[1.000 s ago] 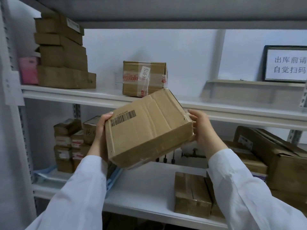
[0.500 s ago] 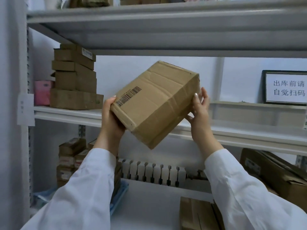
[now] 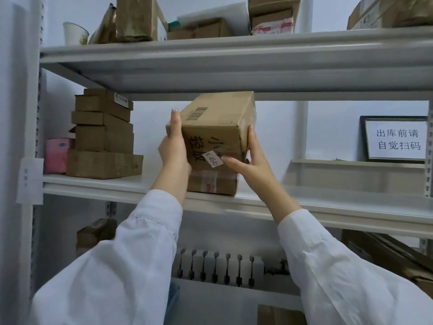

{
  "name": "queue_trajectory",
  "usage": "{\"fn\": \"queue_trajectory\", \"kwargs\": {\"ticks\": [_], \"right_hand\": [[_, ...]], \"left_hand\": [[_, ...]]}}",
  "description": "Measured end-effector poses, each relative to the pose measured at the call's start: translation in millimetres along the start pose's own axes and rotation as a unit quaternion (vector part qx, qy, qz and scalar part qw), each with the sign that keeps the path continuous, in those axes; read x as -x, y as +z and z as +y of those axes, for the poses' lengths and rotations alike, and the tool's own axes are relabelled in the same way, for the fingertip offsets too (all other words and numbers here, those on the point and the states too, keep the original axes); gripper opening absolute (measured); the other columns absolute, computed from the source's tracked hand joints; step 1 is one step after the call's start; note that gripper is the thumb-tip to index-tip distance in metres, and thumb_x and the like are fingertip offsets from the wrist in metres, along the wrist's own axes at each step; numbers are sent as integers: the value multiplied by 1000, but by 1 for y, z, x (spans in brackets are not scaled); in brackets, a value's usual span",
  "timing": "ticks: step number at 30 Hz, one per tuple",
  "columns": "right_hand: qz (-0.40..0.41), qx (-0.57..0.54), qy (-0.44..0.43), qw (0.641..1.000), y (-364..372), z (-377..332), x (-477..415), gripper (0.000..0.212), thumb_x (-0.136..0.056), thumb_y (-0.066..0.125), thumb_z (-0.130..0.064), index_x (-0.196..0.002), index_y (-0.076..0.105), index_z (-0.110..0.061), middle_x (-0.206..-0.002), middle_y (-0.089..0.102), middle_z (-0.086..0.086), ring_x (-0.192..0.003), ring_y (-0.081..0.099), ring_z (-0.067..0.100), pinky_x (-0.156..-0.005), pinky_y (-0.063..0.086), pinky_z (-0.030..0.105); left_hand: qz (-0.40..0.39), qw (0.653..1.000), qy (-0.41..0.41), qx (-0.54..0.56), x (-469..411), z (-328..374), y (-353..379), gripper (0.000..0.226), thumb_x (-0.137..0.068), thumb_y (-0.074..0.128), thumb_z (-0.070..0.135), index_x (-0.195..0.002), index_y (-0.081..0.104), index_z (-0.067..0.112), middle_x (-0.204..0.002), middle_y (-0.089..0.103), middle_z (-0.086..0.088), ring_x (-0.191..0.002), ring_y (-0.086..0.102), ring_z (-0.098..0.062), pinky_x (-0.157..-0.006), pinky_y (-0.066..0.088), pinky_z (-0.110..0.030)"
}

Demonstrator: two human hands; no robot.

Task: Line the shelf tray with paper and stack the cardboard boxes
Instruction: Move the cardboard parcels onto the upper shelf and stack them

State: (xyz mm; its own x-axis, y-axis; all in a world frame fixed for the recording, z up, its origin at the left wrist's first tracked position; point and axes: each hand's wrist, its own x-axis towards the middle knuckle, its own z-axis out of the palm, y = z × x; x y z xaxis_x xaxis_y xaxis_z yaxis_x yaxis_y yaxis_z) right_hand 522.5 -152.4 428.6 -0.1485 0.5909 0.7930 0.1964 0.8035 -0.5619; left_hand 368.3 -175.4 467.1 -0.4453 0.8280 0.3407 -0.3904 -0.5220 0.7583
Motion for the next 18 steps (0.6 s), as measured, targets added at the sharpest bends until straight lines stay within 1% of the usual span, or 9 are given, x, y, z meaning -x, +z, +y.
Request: {"fn": "queue_trajectory", "kwargs": {"ticks": [2, 4, 6, 7, 9, 12, 15, 17, 18], "right_hand": [[24, -2, 8, 1000, -2, 1, -10, 110, -61, 67, -46, -151, 6, -32, -157, 20, -10, -144, 22, 12, -115, 30, 44], [43, -19, 13, 999, -5, 5, -19, 96, -65, 68, -40, -149, 20, -34, -148, 38, -7, -134, 39, 15, -107, 41, 45], [59, -34, -1, 998, -6, 9, -29, 72, -69, 67, -40, -136, 41, -33, -129, 56, -6, -119, 53, 18, -97, 49, 46], [71, -40, -6, 997, -4, 10, -33, 59, -73, 66, -37, -128, 47, -32, -121, 61, -7, -114, 57, 18, -94, 51, 46], [95, -54, -6, 994, -2, 13, -42, 40, -84, 64, -26, -121, 51, -33, -111, 63, -12, -107, 60, 14, -94, 51, 44], [116, -49, 3, 992, 2, 20, -56, 42, -87, 64, -23, -127, 52, -26, -110, 63, -12, -104, 60, 10, -95, 52, 39], [126, -41, 31, 991, 9, 25, -65, 43, -89, 63, -27, -128, 49, -16, -102, 59, -15, -96, 57, 4, -95, 50, 36], [140, -39, 55, 988, 11, 31, -70, 43, -90, 60, -28, -128, 49, -12, -109, 60, -8, -101, 57, 10, -97, 49, 39], [142, -39, 65, 987, 12, 34, -73, 43, -91, 58, -27, -130, 49, -11, -116, 60, -3, -106, 57, 13, -98, 48, 40]], "left_hand": [[-26, 994, 36, -98, -4, 4, 7, 65, -81, 31, 76, -119, 44, 25, -107, 56, 0, -105, 54, -25, -93, 49, -49], [-47, 981, 91, -163, -9, 5, 10, 64, -88, 23, 69, -134, 37, 27, -123, 51, -1, -112, 50, -23, -98, 45, -45], [-67, 965, 148, -207, -17, 2, 9, 54, -95, 27, 56, -139, 31, 25, -128, 47, 1, -110, 46, -17, -92, 42, -34], [-79, 958, 166, -222, -21, 1, 7, 49, -97, 31, 49, -139, 31, 24, -128, 47, 2, -107, 45, -14, -87, 40, -30], [-104, 950, 176, -236, -32, -3, 4, 42, -100, 36, 36, -139, 33, 22, -131, 49, 1, -108, 46, -12, -85, 39, -27], [-116, 942, 181, -257, -52, -9, -2, 41, -100, 39, 31, -140, 37, 23, -135, 49, -2, -123, 46, -20, -92, 40, -31], [-99, 948, 178, -245, -69, -14, -2, 45, -98, 44, 27, -141, 36, 21, -138, 49, -4, -127, 45, -22, -99, 41, -36], [-85, 951, 170, -244, -77, -18, -2, 46, -97, 47, 26, -141, 37, 15, -138, 49, -6, -126, 47, -22, -98, 43, -34], [-85, 949, 174, -248, -81, -21, -2, 43, -97, 47, 25, -138, 41, 13, -135, 52, -6, -123, 49, -20, -93, 44, -30]]}}
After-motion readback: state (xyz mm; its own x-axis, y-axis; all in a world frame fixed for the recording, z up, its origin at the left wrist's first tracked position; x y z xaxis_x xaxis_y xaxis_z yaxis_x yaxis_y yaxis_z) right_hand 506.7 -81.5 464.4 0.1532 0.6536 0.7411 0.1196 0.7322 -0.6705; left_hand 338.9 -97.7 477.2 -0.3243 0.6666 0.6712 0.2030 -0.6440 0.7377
